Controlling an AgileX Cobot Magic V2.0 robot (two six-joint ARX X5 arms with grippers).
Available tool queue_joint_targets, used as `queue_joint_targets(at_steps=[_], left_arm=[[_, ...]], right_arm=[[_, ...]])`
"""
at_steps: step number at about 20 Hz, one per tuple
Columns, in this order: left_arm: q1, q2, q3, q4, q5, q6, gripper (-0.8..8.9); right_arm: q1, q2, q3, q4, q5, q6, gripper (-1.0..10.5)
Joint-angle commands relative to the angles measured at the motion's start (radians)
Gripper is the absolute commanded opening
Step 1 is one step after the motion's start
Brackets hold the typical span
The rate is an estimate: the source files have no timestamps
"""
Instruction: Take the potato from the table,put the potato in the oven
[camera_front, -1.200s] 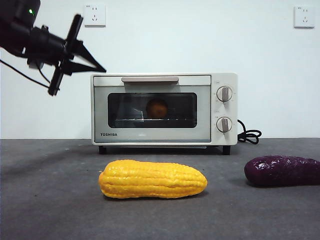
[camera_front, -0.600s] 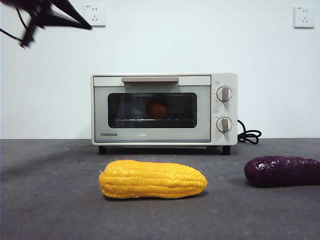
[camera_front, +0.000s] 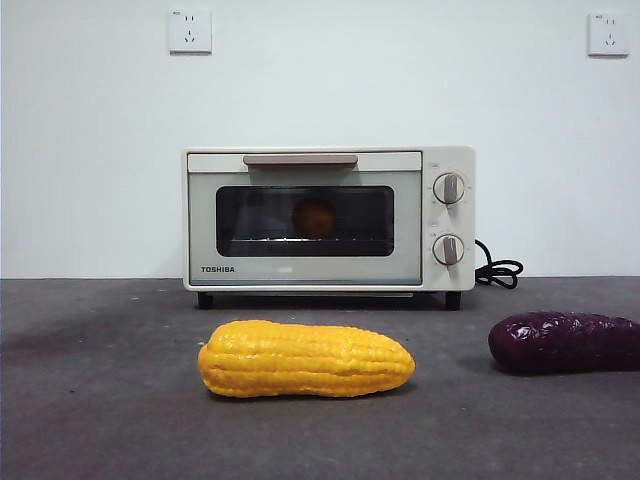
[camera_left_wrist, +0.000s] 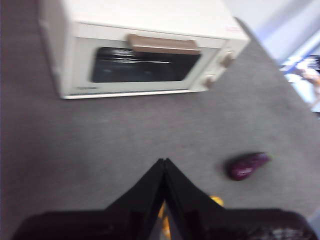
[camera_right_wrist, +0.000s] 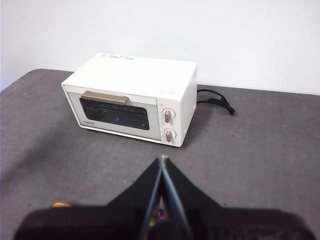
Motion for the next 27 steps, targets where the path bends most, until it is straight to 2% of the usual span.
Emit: queue_joint_targets(at_steps=[1,10,14,20,27], left_arm=[[-0.002,-0.084,0.0,-0.054,-0.08,0.041,-0.06],[-0.002,-0.231,0.0,-0.284,-0.159,0.04,-0.06],[-0.002,-0.301,0.0,-0.379,-0.161,0.04,-0.06],[-0.002,-0.384,0.0,-0.412,-0.238,0.039,-0.04],[-0.002,-0.369,0.0,-0.41,-0.192,0.033,-0.04]], right_arm=[[0.002,-0.002,-0.006,-0.02,0.003,0.006,0.0],[0.002,-0.002,-0.006,-0.02,0.003,0.006,0.0],[0.002,-0.002,-0.006,-0.02,0.004,0.006,0.0],[0.002,-0.002,-0.006,-0.02,0.004,0.006,0.0],[0.002,-0.002,-0.006,-0.02,0.004,0.006,0.0]])
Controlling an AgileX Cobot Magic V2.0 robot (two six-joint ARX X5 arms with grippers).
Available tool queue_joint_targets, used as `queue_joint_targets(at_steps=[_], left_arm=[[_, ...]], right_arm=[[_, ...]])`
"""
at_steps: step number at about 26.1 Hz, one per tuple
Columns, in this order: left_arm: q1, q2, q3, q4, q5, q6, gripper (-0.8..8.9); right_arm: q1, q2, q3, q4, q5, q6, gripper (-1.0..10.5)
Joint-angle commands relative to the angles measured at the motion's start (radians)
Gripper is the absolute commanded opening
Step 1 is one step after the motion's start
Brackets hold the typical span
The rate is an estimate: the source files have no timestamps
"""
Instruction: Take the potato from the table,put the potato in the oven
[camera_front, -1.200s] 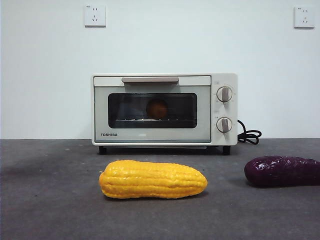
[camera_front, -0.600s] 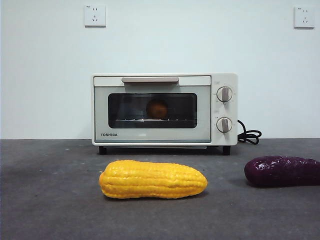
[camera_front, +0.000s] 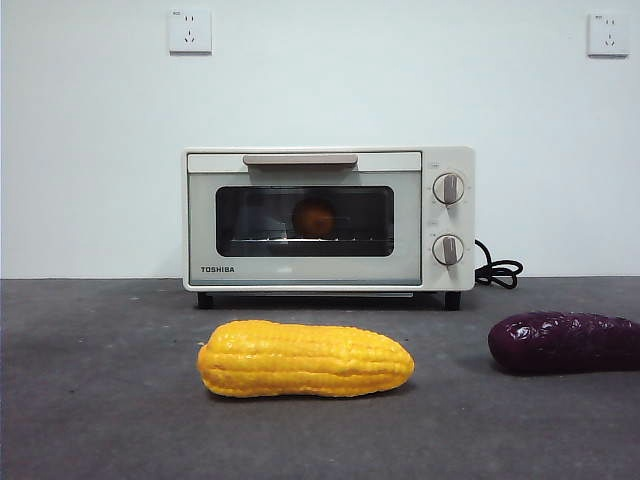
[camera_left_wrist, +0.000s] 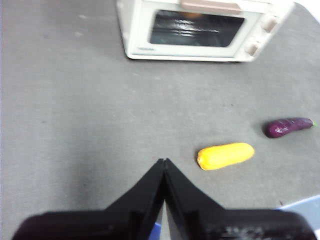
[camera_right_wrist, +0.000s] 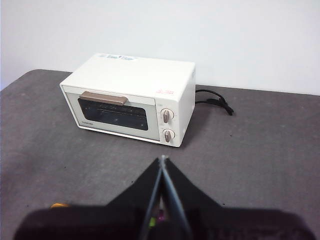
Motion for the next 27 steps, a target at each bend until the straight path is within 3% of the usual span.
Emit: queue_joint_targets(at_steps=[1,5,9,13,16,22,27], left_arm=[[-0.002,0.019,-0.002,0.008,0.004,0.005,-0.04],[-0.002,0.071,-0.002,0.009,0.002,0.029,-0.04],[-0.002,0.132,-0.003,0.052,-0.08,0.213,-0.04],[0.0,0.177,-0.01,0.227,-0.123,0.329,-0.04],[0.013,0.184,-0.063,0.409,-0.12,0.37,-0.04],[0.058,0.099,-0.357,0.813,-0.118,0.368,-0.04],[0.109,-0.052,-0.673,1.096,-0.12,0.275,-0.04]], right_arm=[[0.002,-0.002,-0.006,-0.02,0.001,0.006,0.0],[0.002,-0.002,-0.006,-0.02,0.001,0.006,0.0],[0.002,-0.002,-0.006,-0.02,0.001,0.006,0.0],[0.002,-0.002,-0.006,-0.02,0.001,0.006,0.0],[0.002,-0.002,-0.006,-0.02,0.001,0.006,0.0],[0.002,-0.002,-0.006,-0.02,0.001,0.006,0.0],[0.002,-0.002,-0.006,-0.02,0.001,0.006,0.0]])
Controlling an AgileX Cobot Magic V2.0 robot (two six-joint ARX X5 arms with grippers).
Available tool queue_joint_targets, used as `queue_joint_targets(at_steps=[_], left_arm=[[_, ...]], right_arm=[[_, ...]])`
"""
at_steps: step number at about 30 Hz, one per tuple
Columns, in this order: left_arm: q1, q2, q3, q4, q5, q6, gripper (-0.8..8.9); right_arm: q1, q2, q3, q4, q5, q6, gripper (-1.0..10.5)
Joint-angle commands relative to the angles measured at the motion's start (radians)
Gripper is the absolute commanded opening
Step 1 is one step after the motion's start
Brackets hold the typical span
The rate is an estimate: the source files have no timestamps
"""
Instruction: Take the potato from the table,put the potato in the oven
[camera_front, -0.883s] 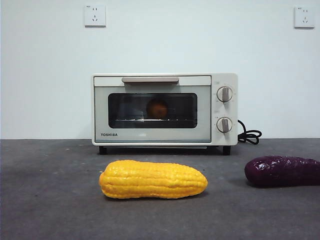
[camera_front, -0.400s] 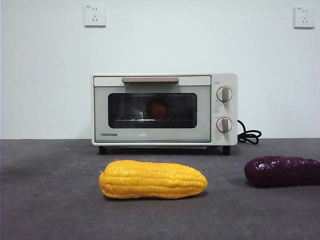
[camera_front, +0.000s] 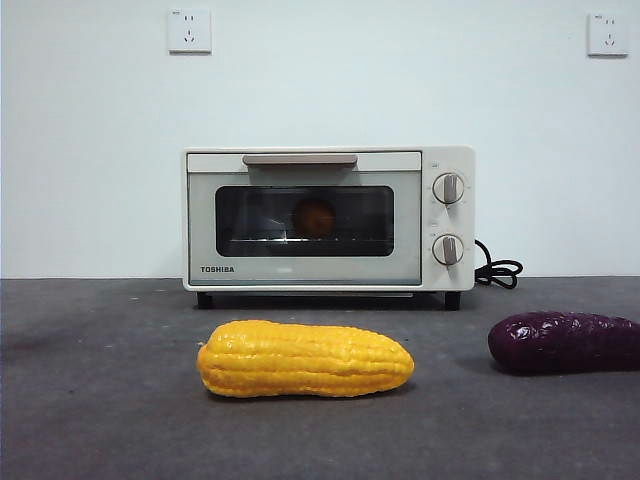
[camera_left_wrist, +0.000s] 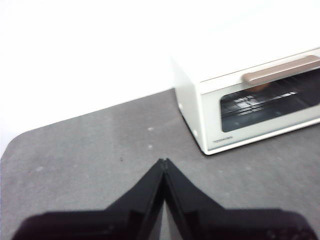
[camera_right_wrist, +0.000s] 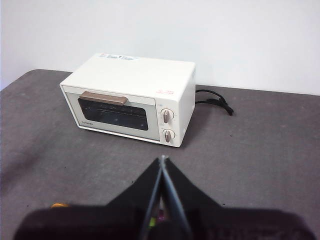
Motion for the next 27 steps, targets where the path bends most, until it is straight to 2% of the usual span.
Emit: queue_joint_targets(at_steps=[1,5,8,10,22,27], left_arm=[[0.031,-0.1,-0.199,0.148,0.0,-0.085,-0.04],[0.058,-0.233,-0.383,0.22,-0.015,-0.166,-0.04],[0.06,-0.312,-0.484,0.226,-0.105,-0.252,-0.04],[0.06,-0.361,-0.537,0.224,-0.131,-0.294,-0.04],[0.06,-0.536,-0.637,0.114,-0.133,-0.296,-0.04],[0.06,-0.571,-0.647,0.068,-0.133,-0.259,-0.04]], right_arm=[[0.002,-0.002,-0.006,-0.02,0.001,0.006,0.0],[0.002,-0.002,-0.006,-0.02,0.001,0.006,0.0],[0.002,-0.002,-0.006,-0.02,0.001,0.006,0.0],[0.002,-0.002,-0.006,-0.02,0.001,0.006,0.0],[0.002,-0.002,-0.006,-0.02,0.001,0.006,0.0],[0.002,-0.002,-0.006,-0.02,0.0,0.006,0.0]])
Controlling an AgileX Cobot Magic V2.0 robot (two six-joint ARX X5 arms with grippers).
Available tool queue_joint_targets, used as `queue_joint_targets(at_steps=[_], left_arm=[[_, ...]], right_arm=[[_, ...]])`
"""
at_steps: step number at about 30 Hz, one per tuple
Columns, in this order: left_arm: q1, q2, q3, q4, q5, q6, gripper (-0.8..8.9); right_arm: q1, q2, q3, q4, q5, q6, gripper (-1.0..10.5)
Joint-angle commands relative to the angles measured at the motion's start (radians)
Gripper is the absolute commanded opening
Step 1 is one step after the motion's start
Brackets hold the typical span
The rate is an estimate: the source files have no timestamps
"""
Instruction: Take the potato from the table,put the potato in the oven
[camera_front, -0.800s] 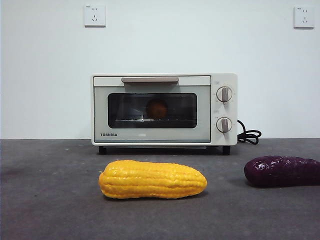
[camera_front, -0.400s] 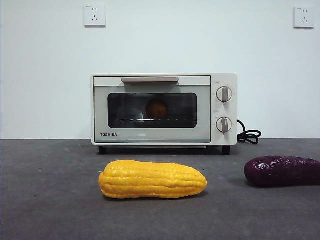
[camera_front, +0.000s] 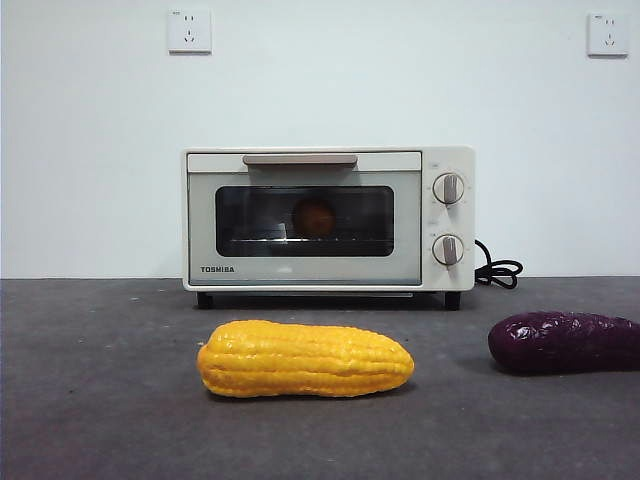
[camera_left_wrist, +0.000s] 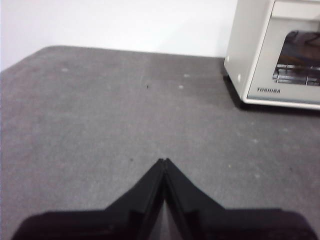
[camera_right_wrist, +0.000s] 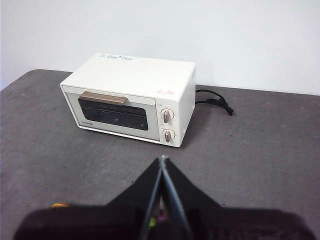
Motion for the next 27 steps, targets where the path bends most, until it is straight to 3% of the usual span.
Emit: queue_joint_targets(at_steps=[1,10,27], left_arm=[[0.003,-0.02,-0.011,-0.008,0.002,0.043,-0.04],[0.003,-0.022,-0.011,-0.008,0.003,0.089,-0.04],[0.003,-0.01,-0.011,-0.004,0.007,0.087,-0.04]], right_arm=[[0.002,-0.002,-0.006,-0.02,0.001,0.006,0.0],[0.002,-0.002,-0.006,-0.02,0.001,0.006,0.0],[0.002,-0.002,-0.006,-0.02,0.001,0.006,0.0]])
